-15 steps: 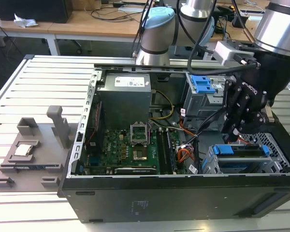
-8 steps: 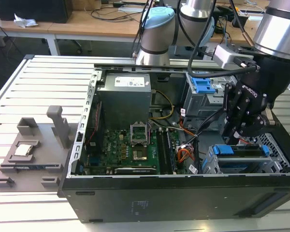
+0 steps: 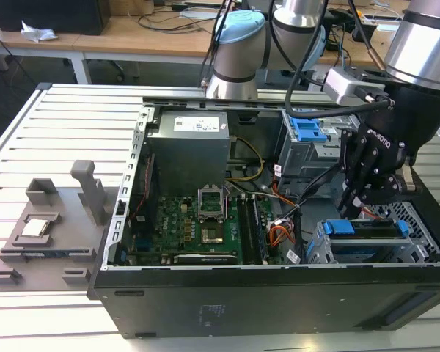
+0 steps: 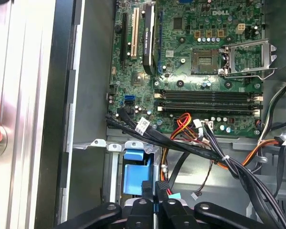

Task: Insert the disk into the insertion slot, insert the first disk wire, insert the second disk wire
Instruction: 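Insert the second disk wire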

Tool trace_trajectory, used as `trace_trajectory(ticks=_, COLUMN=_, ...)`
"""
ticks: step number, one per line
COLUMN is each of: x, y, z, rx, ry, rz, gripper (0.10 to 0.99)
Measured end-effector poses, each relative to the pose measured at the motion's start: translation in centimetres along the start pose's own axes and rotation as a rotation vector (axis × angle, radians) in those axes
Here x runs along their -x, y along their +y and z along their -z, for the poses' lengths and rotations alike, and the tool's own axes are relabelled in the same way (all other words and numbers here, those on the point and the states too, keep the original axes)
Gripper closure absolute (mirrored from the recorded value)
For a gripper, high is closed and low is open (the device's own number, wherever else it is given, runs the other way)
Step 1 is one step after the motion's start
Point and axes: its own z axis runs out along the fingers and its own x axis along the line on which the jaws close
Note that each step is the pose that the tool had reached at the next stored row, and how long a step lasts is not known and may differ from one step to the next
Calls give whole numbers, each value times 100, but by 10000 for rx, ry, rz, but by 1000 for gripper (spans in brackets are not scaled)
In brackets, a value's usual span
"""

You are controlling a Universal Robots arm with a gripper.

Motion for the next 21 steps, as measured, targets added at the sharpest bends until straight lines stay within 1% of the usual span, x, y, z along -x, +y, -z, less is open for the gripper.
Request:
trace_trajectory(ticks=5, x=-1, y=0, z=8, rx=0, ry=4, rz=-2, gripper=941)
trace_trajectory(ticks=7, x=-15, y=-9, z=85, rx=5, ry=4, rz=1, gripper=941)
trace_trajectory(ticks=8, x=-37, y=-26, z=99, rx=25, ry=-22, rz=7, gripper=941)
trace_trajectory(ticks=9, x=-79, y=-32, z=93, rx=39, ry=-116, rz=19, gripper=941)
trace_trajectory(ticks=11, x=-130, y=-35, z=84, rx=45, ry=-309, rz=40, gripper=941)
trace_trajectory(ticks=13, x=-173, y=-37, z=75, rx=46, ry=-608, rz=73, gripper=941)
trace_trajectory(ticks=14, x=-206, y=-38, z=67, rx=44, ry=-868, rz=100, gripper=941)
trace_trajectory(ticks=15, x=-229, y=-39, z=63, rx=42, ry=-988, rz=113, gripper=941)
trace_trajectory(ticks=16, x=-257, y=-40, z=57, rx=41, ry=-1072, rz=122, gripper=941)
trace_trajectory(ticks=18, x=-374, y=-46, z=34, rx=44, ry=-1341, rz=152, gripper=941)
trace_trajectory(ticks=19, x=-395, y=-51, z=30, rx=50, ry=-1434, rz=163, gripper=941)
trace_trajectory(ticks=20, x=-421, y=-61, z=22, rx=64, ry=-1614, rz=182, gripper=941)
trace_trajectory(ticks=21, x=-431, y=-74, z=19, rx=77, ry=-1748, rz=198, gripper=941)
